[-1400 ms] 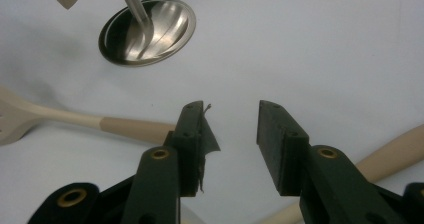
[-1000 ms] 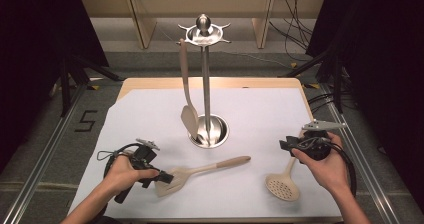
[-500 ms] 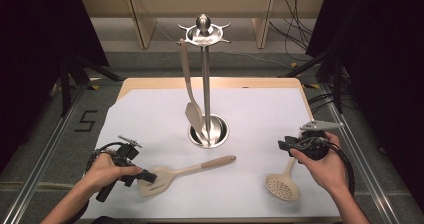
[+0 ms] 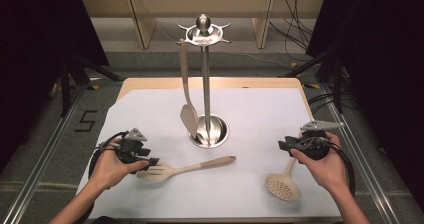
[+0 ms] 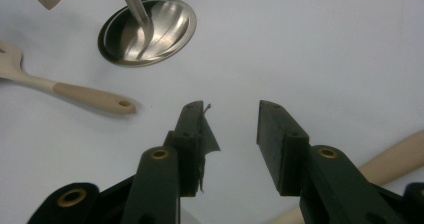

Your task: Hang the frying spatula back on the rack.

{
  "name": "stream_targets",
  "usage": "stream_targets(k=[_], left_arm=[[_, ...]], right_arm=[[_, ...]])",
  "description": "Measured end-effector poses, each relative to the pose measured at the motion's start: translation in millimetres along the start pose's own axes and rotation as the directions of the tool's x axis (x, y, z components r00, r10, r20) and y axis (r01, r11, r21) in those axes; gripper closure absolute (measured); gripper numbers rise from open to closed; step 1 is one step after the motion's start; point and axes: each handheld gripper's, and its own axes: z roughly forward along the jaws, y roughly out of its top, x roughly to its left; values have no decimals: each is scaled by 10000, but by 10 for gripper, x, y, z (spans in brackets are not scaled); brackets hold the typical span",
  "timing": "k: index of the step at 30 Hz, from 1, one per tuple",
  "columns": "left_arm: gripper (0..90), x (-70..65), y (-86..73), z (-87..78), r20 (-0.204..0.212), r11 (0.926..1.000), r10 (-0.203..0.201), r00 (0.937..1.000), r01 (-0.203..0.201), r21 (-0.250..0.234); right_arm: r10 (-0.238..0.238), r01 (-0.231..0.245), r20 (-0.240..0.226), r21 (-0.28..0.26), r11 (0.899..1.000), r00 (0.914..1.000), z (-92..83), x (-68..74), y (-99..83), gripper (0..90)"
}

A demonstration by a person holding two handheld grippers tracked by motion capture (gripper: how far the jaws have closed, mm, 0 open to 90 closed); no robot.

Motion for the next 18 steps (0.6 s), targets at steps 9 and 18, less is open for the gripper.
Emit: stream_targets(k=[9,18], left_arm=[[609,-430,343,215,776,9766,2129,9740,-2145,132],[642,-495,395,592,1907,9460,2643,9454,-2926,1397]], right_arm=[[48,-48,-17,57,10000,10000,7,13,2,642],[335,-333,-106,216,9992,9994,6,27,-11,642]])
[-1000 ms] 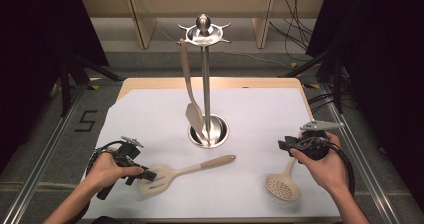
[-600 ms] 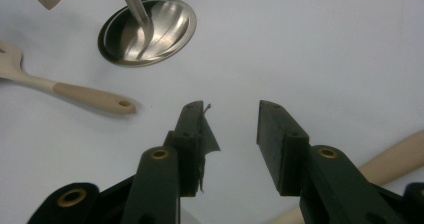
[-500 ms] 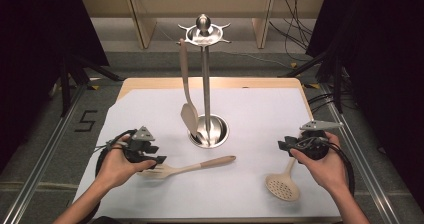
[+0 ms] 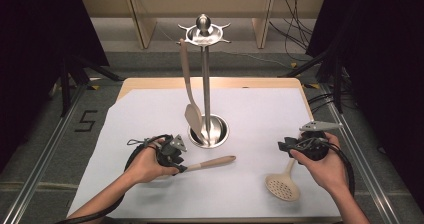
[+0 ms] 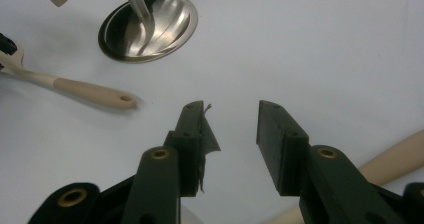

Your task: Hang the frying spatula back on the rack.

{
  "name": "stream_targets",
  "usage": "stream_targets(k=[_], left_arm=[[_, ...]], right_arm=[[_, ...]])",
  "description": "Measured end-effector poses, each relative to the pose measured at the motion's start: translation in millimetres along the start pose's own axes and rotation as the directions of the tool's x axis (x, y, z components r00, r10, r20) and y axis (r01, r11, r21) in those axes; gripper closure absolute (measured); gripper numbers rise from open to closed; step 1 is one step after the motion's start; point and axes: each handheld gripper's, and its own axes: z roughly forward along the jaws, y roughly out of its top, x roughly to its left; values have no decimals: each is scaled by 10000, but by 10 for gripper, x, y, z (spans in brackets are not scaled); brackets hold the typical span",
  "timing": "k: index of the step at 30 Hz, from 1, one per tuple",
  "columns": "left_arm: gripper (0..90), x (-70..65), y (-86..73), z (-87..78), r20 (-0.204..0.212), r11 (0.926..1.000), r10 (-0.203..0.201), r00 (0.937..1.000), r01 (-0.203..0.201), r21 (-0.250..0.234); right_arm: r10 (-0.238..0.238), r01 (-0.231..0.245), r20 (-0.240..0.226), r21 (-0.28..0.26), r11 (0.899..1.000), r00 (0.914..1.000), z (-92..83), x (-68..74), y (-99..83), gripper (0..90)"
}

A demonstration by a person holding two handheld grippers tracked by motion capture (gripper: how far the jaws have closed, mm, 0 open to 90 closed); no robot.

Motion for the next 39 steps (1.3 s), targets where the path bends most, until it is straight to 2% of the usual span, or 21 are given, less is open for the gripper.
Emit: stream_targets(k=[1,2,4,5,6,8,9,10,13,15,21,24,25,27,30,34,39], left_arm=[[642,-12,-1,27,163,9995,-310,9994,310,4],[642,7,8,44,237,9998,-181,9996,179,99],[643,22,20,87,458,9995,-256,9986,248,178],[643,26,28,112,504,9993,-311,9982,300,238],[643,28,33,124,523,9990,-320,9981,304,317],[644,34,48,163,616,9986,-357,9975,332,414],[646,28,55,178,634,9979,-435,9970,404,500],[647,47,68,177,660,9965,-114,9978,58,834],[648,40,95,201,576,9945,72,9983,-131,1036],[648,45,116,209,536,9927,189,9984,-252,1181],[646,57,133,277,567,9898,-61,9984,-20,1421],[644,75,138,303,647,9864,66,9979,-172,1638],[646,73,139,302,644,9849,18,9979,-129,1726],[646,84,140,299,656,9846,40,9978,-154,1739],[652,91,145,304,682,9845,-12,9977,-108,1749],[665,95,180,309,639,9757,515,9966,-638,2098],[722,68,212,322,402,9685,766,9962,-840,2346]], right_arm=[[0,0,0,0,10000,10000,0,0,0,642],[-2,2,-9,20,10000,10000,1,1,1,642],[25,-25,38,79,10000,10000,2,7,0,642],[-268,268,29,-52,9996,9996,16,-12,3,642],[58,-58,-67,93,9999,10000,14,13,0,642],[115,-114,-93,88,9999,9999,16,19,-2,642],[113,-113,-55,-81,9999,9999,28,20,-6,642],[51,-51,-77,109,9999,10000,13,12,-1,642],[-92,92,7,60,9999,10000,7,-3,-3,642],[27,-27,-11,112,9999,10000,1,2,-4,642],[-25,25,-55,99,9999,10000,4,-7,-3,642],[-8,9,-73,66,10000,10000,0,-9,-2,642],[146,-146,-211,19,9999,9997,9,-7,-3,641],[164,-163,-216,31,9999,9996,10,-7,-3,641],[0,0,-59,27,10000,10000,11,-11,-3,642],[71,-68,-122,206,9998,9999,8,-3,-2,642],[-48,49,-128,147,9999,9999,17,-10,-7,642]])
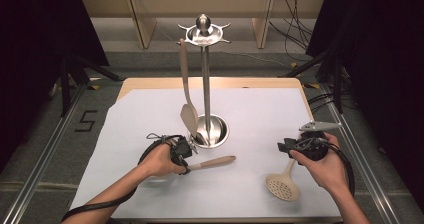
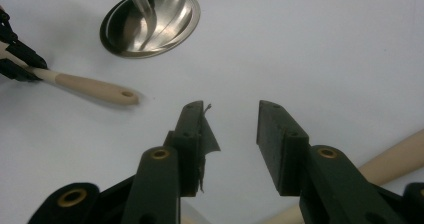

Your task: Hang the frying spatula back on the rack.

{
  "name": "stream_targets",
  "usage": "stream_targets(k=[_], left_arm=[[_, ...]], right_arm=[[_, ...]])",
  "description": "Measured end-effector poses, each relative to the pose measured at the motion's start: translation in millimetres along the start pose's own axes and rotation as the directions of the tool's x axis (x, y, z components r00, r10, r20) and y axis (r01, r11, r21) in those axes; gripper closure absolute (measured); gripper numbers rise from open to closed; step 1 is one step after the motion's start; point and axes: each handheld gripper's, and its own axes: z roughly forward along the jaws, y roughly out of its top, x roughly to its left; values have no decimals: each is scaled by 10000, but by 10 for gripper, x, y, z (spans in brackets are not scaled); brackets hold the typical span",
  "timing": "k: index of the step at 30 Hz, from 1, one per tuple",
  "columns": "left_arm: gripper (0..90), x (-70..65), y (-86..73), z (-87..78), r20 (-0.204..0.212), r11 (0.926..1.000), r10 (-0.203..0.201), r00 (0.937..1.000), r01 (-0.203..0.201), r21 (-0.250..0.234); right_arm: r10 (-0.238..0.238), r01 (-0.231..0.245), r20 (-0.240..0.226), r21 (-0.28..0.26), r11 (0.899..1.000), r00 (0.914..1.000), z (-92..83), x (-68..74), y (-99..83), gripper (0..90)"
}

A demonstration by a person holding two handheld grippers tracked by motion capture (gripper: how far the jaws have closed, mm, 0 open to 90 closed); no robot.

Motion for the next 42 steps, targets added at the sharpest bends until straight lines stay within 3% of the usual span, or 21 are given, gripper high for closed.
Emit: stream_targets(k=[8,15,18,20,22,25,26,28,29,30,31,32,33,34,35,36,38,39,40,41,42], left_arm=[[760,-77,22,2,-471,9994,336,9983,-330,144],[778,-94,-30,-16,-564,9998,-71,9984,61,-179],[779,-117,-62,-41,-558,9979,-262,9981,228,-611],[779,-137,-82,-72,-471,9937,-422,9980,370,-1056],[779,-143,-97,-121,-548,9901,-366,9978,288,-1371],[779,-159,-110,-185,-648,9825,-336,9973,211,-1852],[779,-167,-115,-201,-642,9782,-365,9973,225,-2063],[779,-187,-124,-232,-672,9704,-415,9969,242,-2404],[779,-216,-127,-241,-606,9587,-658,9960,463,-2805],[779,-240,-132,-263,-524,9525,-835,9951,642,-2978],[779,-246,-133,-282,-587,9503,-782,9952,566,-3062],[779,-253,-132,-309,-613,9482,-723,9955,495,-3138],[779,-276,-129,-322,-544,9368,-894,9945,655,-3436],[779,-275,-127,-344,-652,9356,-744,9951,470,-3499],[779,-288,-122,-360,-653,9277,-810,9946,513,-3699],[779,-315,-112,-383,-635,9112,-1083,9921,735,-4054],[779,-308,-109,-420,-774,9069,-1004,9919,593,-4172],[779,-326,-103,-441,-684,8893,-1138,9911,710,-4518],[779,-322,-101,-463,-786,8894,-1119,9906,645,-4526],[779,-339,-92,-483,-648,8736,-1246,9901,785,-4803],[780,-342,-87,-502,-686,8651,-1183,9906,689,-4968]], right_arm=[[-178,179,90,-142,9997,9998,6,-13,-8,642],[146,-146,-13,-39,9999,9999,9,3,-13,643],[121,-121,51,8,9999,9999,-1,0,-9,643],[-321,323,163,-154,9994,9994,1,-35,-4,644],[266,-266,104,76,9996,9996,-9,4,-9,644],[142,-142,-6,-194,9997,9999,20,-1,-15,644],[195,-195,2,-105,9998,9998,11,5,-13,644],[-251,255,177,-221,9994,9995,-5,-24,0,644],[-251,255,177,-221,9994,9995,-5,-24,0,644],[-469,478,216,-423,9980,9987,6,-36,-5,644],[-127,132,176,-296,9995,9998,-19,-13,7,644],[-121,127,146,-382,9992,9998,-21,-8,9,644],[-111,108,-87,-295,9995,9999,-22,-8,16,644],[-165,166,31,-622,9979,9999,-3,9,9,644],[142,-146,-108,-384,9992,9998,-20,35,20,644],[-149,143,-98,-534,9985,9998,-21,15,29,644],[-235,238,66,-569,9981,9997,-39,33,47,644],[87,-92,-82,-683,9976,9999,-35,69,48,644],[-81,79,-30,-654,9978,10000,-57,73,65,643],[-18,13,-67,-664,9978,10000,-61,87,72,641],[19,-42,-253,-897,9960,9997,-50,103,83,634]])
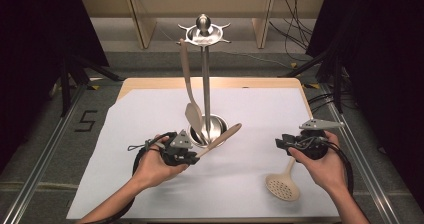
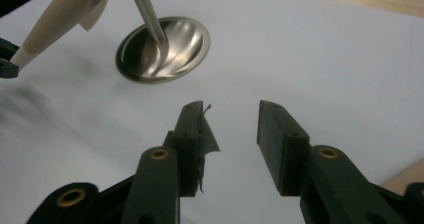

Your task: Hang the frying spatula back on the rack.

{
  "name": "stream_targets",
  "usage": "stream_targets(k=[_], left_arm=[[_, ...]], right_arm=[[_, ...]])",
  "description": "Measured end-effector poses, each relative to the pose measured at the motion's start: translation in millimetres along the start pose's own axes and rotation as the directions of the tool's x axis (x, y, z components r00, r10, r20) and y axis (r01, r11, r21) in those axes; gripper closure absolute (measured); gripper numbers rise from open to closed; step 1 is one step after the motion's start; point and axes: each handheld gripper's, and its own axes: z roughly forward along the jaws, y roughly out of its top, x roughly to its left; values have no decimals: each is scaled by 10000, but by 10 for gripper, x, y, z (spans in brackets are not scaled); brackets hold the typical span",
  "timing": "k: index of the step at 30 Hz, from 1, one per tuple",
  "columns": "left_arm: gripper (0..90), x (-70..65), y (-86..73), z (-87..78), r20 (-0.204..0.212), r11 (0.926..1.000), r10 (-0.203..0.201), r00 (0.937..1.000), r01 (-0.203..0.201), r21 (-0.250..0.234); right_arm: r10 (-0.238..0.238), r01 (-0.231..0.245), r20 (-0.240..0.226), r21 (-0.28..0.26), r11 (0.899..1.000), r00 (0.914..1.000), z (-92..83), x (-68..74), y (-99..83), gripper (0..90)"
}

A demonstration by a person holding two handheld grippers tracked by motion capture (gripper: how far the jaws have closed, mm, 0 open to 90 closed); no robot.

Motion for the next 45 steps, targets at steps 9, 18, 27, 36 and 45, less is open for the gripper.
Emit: stream_targets(k=[9,18,27,36,45], left_arm=[[779,-48,92,-36,-62,9956,-192,9998,186,-921],[779,-57,208,-73,-226,9912,-141,9996,110,-1317],[780,-99,338,-32,-302,9864,-121,9995,70,-1640],[779,-171,402,57,-239,9788,-293,9993,238,-2036],[779,-176,411,65,-329,9815,11,9995,-74,-1912]], right_arm=[[-195,190,-133,-352,9992,9997,-20,124,113,626],[-582,529,-462,-1069,9929,9972,-37,311,276,612],[-719,577,-974,-1414,9883,9926,21,521,445,592],[-663,365,-1341,-2139,9762,9887,107,618,543,536],[-34,-308,-1564,-2157,9760,9877,150,699,597,514]])
